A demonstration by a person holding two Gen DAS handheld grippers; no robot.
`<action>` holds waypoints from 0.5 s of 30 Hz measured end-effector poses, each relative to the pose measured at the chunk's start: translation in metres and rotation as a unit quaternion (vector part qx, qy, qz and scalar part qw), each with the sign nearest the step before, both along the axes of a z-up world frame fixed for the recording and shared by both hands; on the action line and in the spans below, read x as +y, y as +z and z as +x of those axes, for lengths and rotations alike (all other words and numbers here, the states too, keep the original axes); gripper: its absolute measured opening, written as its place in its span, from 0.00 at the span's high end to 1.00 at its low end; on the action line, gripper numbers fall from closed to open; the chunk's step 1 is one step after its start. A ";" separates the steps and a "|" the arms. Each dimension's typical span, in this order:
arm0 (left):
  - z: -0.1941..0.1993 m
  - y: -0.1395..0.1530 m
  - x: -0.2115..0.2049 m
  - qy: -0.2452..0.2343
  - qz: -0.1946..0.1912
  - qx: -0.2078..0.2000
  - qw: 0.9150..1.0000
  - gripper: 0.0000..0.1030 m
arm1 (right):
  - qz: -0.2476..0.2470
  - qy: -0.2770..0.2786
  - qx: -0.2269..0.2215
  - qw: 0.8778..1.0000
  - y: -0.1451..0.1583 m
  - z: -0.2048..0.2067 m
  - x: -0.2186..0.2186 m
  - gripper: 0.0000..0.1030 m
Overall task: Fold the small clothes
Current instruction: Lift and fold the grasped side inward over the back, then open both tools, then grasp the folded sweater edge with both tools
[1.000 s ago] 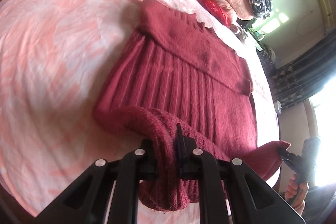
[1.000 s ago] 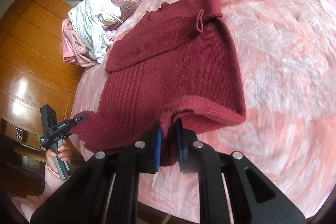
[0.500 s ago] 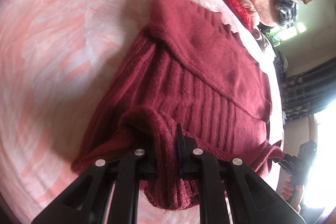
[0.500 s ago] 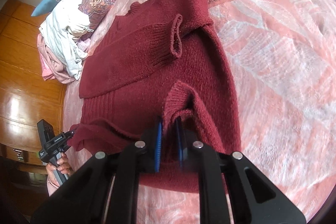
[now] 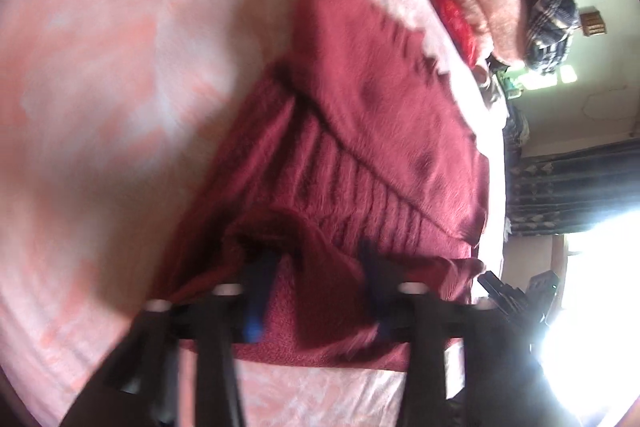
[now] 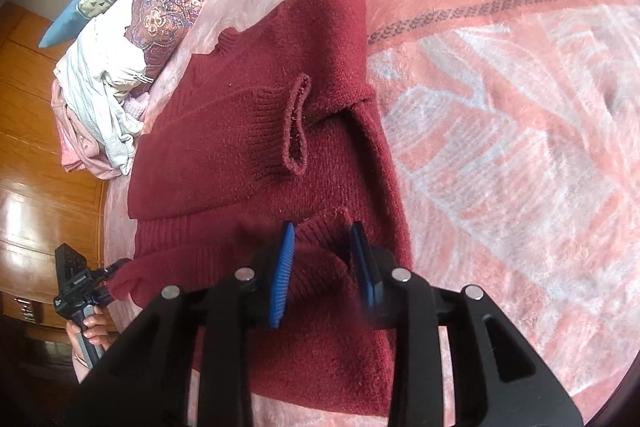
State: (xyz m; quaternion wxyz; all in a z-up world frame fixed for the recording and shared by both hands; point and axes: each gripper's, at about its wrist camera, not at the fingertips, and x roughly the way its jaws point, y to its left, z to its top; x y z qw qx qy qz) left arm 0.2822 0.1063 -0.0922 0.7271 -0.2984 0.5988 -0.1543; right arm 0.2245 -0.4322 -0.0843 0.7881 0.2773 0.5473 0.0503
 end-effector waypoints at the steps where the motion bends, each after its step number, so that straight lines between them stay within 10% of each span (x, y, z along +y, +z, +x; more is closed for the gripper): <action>1: -0.003 0.009 0.005 0.004 0.008 -0.015 1.000 0.42 | -0.009 0.004 -0.003 1.000 0.005 -0.004 -0.001 0.65; 8: -0.015 0.045 0.011 -0.037 0.137 -0.105 0.984 0.35 | -0.064 0.048 -0.014 0.997 0.025 -0.013 0.003 0.38; 15: -0.004 0.029 -0.033 -0.141 0.209 -0.155 0.955 0.31 | -0.059 0.098 0.011 0.993 0.001 0.008 0.021 0.38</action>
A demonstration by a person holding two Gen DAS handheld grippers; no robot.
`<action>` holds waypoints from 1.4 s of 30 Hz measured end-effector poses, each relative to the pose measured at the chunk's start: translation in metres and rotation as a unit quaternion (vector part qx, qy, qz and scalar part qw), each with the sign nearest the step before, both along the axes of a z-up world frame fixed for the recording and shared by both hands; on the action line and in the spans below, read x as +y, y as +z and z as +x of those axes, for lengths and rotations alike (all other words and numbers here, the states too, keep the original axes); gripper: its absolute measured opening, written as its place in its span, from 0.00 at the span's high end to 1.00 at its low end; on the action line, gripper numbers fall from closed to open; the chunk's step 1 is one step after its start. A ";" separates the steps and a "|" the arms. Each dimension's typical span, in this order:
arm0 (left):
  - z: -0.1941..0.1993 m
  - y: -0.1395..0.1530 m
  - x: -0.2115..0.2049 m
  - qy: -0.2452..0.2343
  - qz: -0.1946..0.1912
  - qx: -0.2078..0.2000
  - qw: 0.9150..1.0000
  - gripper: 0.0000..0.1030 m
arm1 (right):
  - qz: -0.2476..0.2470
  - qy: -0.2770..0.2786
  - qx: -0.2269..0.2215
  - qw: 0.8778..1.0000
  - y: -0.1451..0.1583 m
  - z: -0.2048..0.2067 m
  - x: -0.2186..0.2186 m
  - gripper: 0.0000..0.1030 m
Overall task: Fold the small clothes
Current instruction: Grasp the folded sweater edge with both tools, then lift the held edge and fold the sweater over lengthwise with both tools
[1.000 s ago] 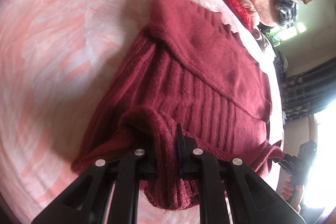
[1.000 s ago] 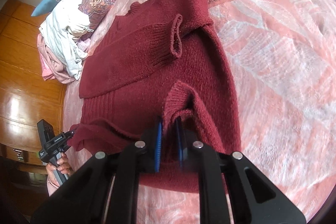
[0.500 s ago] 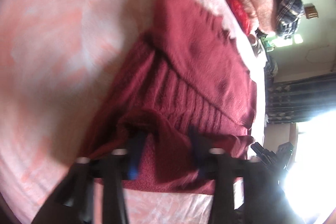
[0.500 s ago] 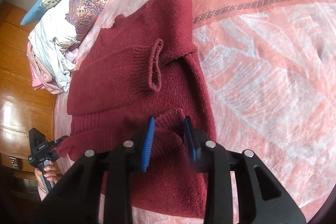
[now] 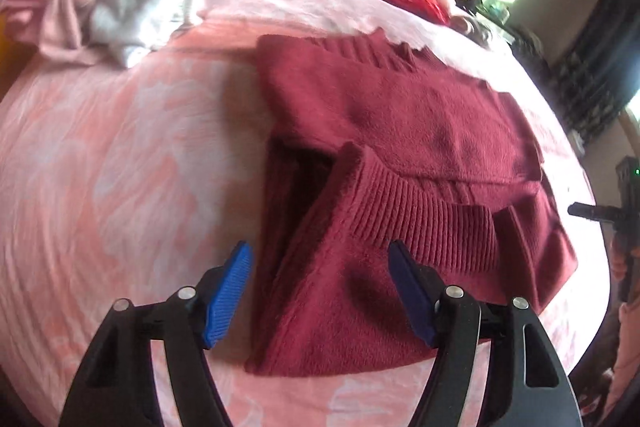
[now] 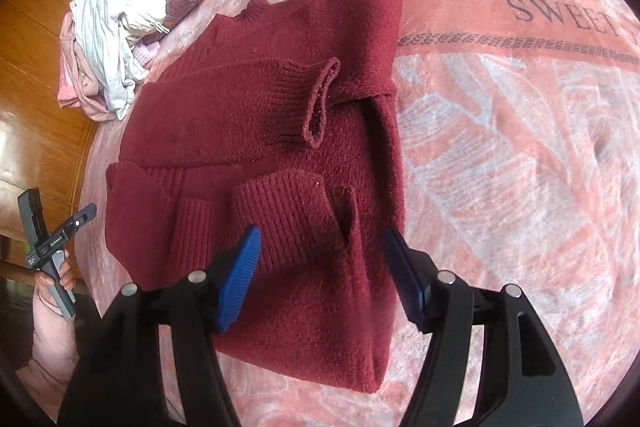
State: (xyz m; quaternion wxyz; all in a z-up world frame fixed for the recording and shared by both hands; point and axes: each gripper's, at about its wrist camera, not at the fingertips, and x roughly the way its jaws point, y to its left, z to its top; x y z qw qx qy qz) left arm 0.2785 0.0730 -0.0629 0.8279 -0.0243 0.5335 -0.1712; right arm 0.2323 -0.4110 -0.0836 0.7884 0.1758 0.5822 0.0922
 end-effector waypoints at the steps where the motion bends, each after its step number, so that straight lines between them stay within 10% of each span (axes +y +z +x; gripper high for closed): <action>1: 0.003 -0.003 -0.002 -0.003 0.002 0.001 1.000 0.31 | -0.003 0.007 0.000 1.000 -0.002 0.003 0.003 0.38; 13: 0.030 -0.032 -0.020 -0.038 0.032 -0.002 0.999 0.31 | -0.077 0.081 0.018 0.994 -0.033 0.020 0.033 0.30; 17: 0.033 -0.037 -0.034 -0.048 0.045 -0.002 0.998 0.34 | -0.090 0.113 0.001 0.989 -0.029 0.017 0.042 0.57; 20: 0.034 -0.041 -0.039 -0.056 0.039 0.006 0.998 0.69 | -0.101 0.128 -0.009 0.987 -0.026 0.014 0.044 0.68; 30: 0.035 -0.048 -0.042 -0.049 0.056 0.003 0.997 0.53 | -0.071 0.108 -0.007 0.992 -0.034 0.012 0.026 0.70; 36: 0.028 -0.040 -0.039 -0.047 0.050 -0.002 0.998 0.88 | -0.065 0.104 -0.024 0.992 -0.018 0.000 0.020 0.95; 42: 0.011 -0.011 -0.033 -0.037 0.030 -0.033 0.998 0.91 | -0.038 0.090 -0.060 0.993 0.010 -0.020 0.011 0.95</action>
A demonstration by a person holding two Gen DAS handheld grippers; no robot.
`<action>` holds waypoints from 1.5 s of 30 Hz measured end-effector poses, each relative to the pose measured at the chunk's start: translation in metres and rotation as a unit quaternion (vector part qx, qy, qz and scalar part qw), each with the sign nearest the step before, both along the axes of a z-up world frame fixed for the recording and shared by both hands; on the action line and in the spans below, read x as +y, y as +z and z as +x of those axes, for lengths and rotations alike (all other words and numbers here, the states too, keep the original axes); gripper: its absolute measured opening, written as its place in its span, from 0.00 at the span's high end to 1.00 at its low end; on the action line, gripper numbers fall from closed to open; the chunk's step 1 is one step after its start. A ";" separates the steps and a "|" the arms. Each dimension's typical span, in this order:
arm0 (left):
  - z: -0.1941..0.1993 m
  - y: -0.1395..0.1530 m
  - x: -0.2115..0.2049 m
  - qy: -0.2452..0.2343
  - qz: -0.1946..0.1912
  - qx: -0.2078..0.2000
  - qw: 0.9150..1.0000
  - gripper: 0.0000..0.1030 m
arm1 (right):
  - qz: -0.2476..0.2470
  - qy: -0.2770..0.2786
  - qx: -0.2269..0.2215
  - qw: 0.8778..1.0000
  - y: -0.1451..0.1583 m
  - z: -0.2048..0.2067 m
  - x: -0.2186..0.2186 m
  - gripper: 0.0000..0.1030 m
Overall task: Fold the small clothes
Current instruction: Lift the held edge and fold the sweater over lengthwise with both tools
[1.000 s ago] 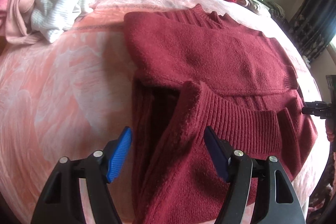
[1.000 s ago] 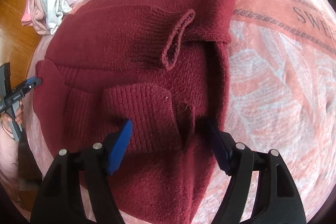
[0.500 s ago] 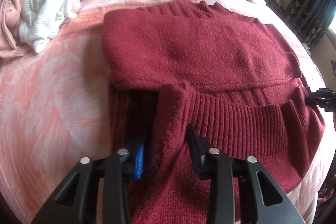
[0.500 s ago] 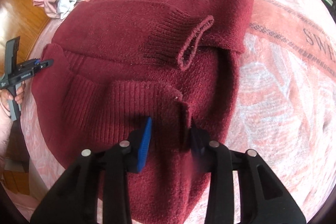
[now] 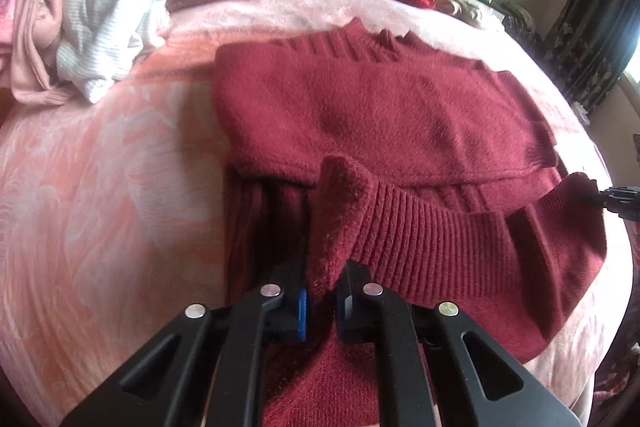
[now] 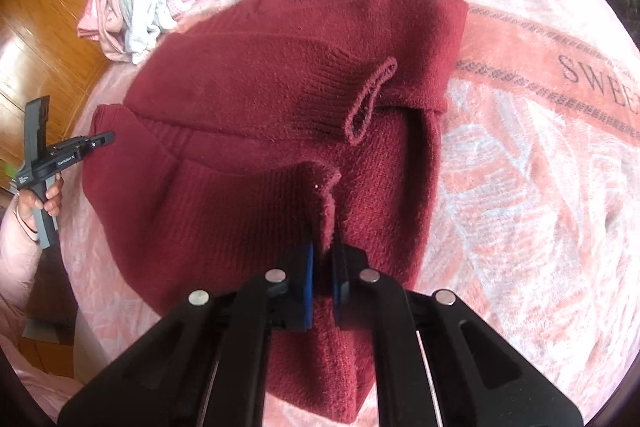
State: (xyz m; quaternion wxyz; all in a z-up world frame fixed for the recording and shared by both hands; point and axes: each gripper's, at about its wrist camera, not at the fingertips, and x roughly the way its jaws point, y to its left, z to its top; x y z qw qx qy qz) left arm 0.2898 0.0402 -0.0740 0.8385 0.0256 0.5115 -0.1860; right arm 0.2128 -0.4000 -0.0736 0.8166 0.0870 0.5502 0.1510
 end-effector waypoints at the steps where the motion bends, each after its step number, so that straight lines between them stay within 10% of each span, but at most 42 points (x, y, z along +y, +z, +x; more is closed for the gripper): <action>1: -0.003 0.006 0.001 0.001 -0.005 -0.007 1.000 0.91 | 0.007 -0.004 -0.006 1.000 0.005 -0.003 -0.003 0.95; 11: -0.008 0.052 0.016 0.041 -0.031 -0.064 0.997 0.92 | 0.031 -0.053 -0.056 0.997 0.048 0.002 -0.029 0.95; 24: 0.121 0.080 -0.001 0.100 -0.018 -0.124 0.987 0.92 | -0.031 -0.100 -0.090 0.990 0.083 0.148 -0.029 0.95; 34: 0.209 0.031 -0.019 0.116 0.020 -0.095 0.988 0.92 | -0.054 -0.139 -0.055 0.987 0.037 0.248 -0.027 0.95; 45: 0.242 -0.040 -0.029 0.099 0.059 -0.013 0.993 0.91 | -0.082 -0.161 0.020 0.983 -0.037 0.268 -0.034 0.95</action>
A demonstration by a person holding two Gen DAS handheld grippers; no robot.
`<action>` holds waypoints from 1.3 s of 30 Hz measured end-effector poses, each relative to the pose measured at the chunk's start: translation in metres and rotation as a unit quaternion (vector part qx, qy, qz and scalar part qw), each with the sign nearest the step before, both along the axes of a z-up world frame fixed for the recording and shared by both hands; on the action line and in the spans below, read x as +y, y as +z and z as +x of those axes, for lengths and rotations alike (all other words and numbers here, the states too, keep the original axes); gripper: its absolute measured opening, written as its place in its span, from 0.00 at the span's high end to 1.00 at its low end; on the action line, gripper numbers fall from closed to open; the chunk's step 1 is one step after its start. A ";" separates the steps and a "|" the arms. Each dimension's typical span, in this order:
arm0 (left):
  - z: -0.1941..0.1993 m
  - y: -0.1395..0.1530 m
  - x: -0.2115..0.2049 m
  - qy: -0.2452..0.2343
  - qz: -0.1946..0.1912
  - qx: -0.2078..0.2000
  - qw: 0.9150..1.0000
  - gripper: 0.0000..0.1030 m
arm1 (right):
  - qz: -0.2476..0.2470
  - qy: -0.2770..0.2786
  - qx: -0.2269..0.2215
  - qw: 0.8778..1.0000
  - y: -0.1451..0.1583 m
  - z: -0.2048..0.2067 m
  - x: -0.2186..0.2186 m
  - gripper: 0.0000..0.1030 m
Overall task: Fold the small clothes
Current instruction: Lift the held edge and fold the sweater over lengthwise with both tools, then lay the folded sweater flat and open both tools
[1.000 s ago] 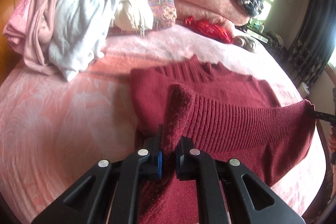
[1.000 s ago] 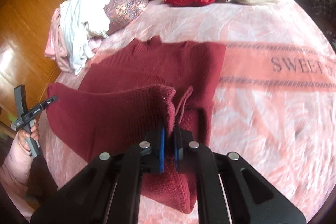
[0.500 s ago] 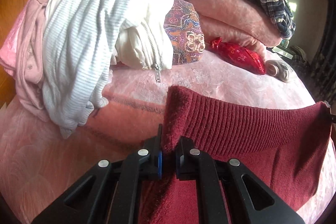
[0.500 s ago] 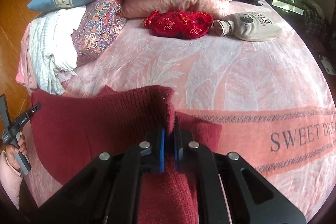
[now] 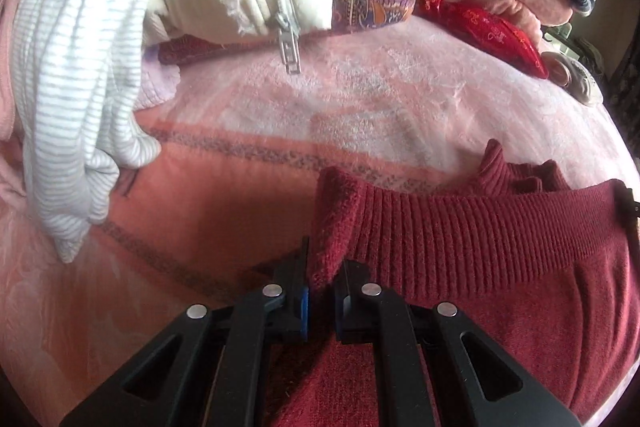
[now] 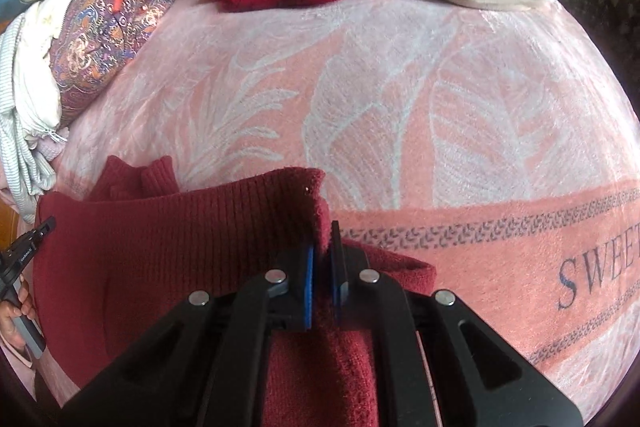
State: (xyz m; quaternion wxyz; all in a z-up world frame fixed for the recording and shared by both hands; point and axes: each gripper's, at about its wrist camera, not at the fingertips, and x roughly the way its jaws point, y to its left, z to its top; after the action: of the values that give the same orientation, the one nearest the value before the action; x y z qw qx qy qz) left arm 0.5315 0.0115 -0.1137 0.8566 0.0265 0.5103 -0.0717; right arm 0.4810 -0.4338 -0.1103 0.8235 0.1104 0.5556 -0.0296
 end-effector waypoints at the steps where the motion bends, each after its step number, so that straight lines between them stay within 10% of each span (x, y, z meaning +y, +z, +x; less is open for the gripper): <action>1: 0.001 -0.006 0.000 0.001 0.001 0.006 1.000 0.91 | -0.002 -0.001 0.004 1.000 -0.005 0.000 0.000 0.95; 9: 0.002 -0.009 -0.003 0.008 0.024 0.007 1.000 0.81 | -0.026 -0.007 0.011 1.000 -0.009 -0.003 0.006 0.82; 18: -0.075 0.056 0.046 -0.005 -0.022 0.003 1.000 0.29 | 0.013 0.055 -0.008 0.998 0.058 -0.110 0.000 0.44; 28: -0.185 0.021 0.075 -0.006 -0.076 0.054 0.996 0.29 | 0.066 0.081 0.059 0.993 0.013 -0.220 0.000 0.47; 30: -0.183 0.013 0.069 -0.001 -0.085 0.063 0.994 0.32 | 0.090 0.082 0.061 0.991 0.004 -0.219 0.002 0.61; 33: -0.181 -0.001 0.062 0.003 -0.107 0.090 0.990 0.63 | 0.095 0.091 0.058 0.990 -0.001 -0.215 0.008 0.86; 39: -0.182 0.012 0.053 -0.004 -0.086 0.095 0.992 0.85 | 0.097 0.108 0.039 0.989 0.025 -0.228 0.007 0.90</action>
State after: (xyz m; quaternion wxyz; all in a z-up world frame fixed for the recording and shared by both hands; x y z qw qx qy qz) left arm 0.3500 0.0648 -0.1019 0.8029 -0.0525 0.5814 -0.1209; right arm 0.2534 -0.4266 -0.0855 0.7852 0.1284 0.5959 0.1093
